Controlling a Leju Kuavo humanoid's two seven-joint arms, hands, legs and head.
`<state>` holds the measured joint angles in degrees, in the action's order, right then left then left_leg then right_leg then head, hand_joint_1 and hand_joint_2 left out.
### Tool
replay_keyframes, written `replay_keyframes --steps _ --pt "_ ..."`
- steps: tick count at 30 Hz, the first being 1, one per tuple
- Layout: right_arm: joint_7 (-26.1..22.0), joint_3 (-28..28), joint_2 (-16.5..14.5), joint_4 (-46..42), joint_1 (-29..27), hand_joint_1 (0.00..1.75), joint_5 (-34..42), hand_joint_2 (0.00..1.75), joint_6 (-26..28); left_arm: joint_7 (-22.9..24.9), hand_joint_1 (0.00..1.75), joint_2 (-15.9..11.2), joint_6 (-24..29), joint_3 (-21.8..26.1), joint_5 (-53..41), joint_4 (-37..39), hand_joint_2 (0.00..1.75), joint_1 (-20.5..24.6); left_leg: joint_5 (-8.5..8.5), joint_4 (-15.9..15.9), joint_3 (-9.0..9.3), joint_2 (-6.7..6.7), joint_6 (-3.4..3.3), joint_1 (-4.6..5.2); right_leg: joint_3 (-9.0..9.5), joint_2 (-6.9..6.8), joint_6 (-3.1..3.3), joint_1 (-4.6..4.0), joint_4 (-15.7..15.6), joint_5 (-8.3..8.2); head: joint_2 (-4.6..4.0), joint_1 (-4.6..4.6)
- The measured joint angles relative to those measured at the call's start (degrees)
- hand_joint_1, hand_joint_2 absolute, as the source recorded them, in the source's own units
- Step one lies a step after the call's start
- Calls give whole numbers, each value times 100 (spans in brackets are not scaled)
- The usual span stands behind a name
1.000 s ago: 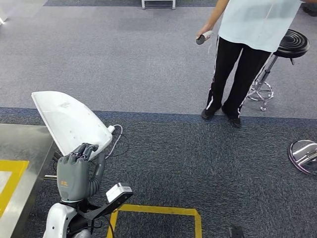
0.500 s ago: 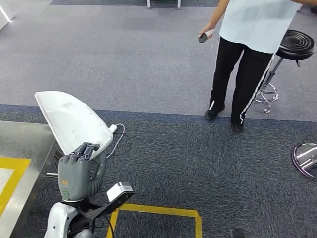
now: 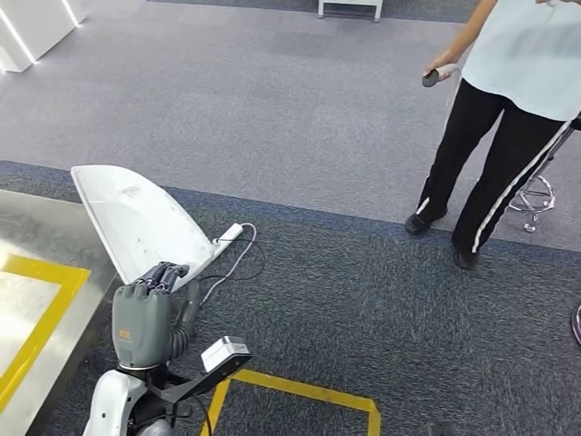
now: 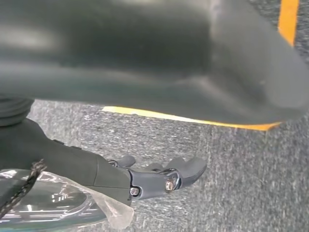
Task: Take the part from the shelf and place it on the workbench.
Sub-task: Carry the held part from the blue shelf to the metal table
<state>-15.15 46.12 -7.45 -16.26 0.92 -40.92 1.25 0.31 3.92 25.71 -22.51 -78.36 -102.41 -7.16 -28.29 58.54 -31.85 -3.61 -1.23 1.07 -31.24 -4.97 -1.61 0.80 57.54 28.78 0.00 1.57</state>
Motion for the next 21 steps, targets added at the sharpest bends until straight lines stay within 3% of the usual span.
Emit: replay_keyframes --steps 2,4,6,7,8,9,11,13,15,17,19,21 --pt "10 37 0 3 10 0 0 0 -6 1 175 2 -10 -19 25 21 175 7 28 -59 -7 113 -67 0 6 -72 -66 12 0 23 0 4" --pt "9 68 0 4 23 0 -1 0 -8 2 175 5 -31 -29 61 40 175 22 70 -111 11 222 -139 -25 -103 137 -112 31 220 183 1 14" --pt "20 110 0 7 7 0 -13 0 -7 3 175 8 -51 -46 90 70 175 33 84 -120 17 330 -185 -33 -454 415 -129 36 912 516 1 42" --pt "34 127 -1 11 -11 0 -25 0 -3 3 175 9 -57 -53 105 90 175 29 83 -118 16 396 -196 -28 -661 467 -135 32 1306 655 1 52" --pt "48 138 -2 17 -30 0 -39 0 5 3 175 9 -60 -56 120 111 175 21 82 -116 19 465 -202 -20 -819 486 -138 30 1577 706 0 57" --pt "61 146 -3 23 -43 0 -53 0 17 3 175 8 -60 -57 133 128 175 14 80 -112 24 539 -203 -15 -883 492 -135 28 1637 641 0 57" --pt "70 159 -4 28 -50 0 -80 0 39 2 175 8 -60 -60 161 152 175 9 69 -100 41 688 -190 -13 -668 563 -112 31 1066 216 0 57" --pt "70 174 -3 28 -44 0 -112 0 47 1 175 8 -61 -65 187 163 175 17 44 -64 30 820 -152 -21 -322 831 -83 57 317 -74 0 52" --pt "63 181 -4 29 -44 0 -139 0 41 -3 175 10 -63 -72 208 172 175 32 36 -30 -21 931 -93 -46 -170 1005 -67 63 46 -75 1 48" --pt "56 184 -8 31 -46 0 -154 0 33 -10 175 10 -64 -80 217 177 175 40 40 -17 -62 1026 -35 -67 -137 914 -42 54 18 -78 1 49" --pt "49 190 -11 29 -33 0 -162 0 31 -14 175 8 -64 -84 224 178 175 47 -63 123 -126 854 25 -56 -96 776 10 71 -22 -82 1 23" --pt "44 196 -11 28 -27 0 -164 0 32 -15 175 9 -65 -90 229 179 175 64 -371 695 -401 544 92 -63 -54 612 64 69 -45 -64 0 -6"
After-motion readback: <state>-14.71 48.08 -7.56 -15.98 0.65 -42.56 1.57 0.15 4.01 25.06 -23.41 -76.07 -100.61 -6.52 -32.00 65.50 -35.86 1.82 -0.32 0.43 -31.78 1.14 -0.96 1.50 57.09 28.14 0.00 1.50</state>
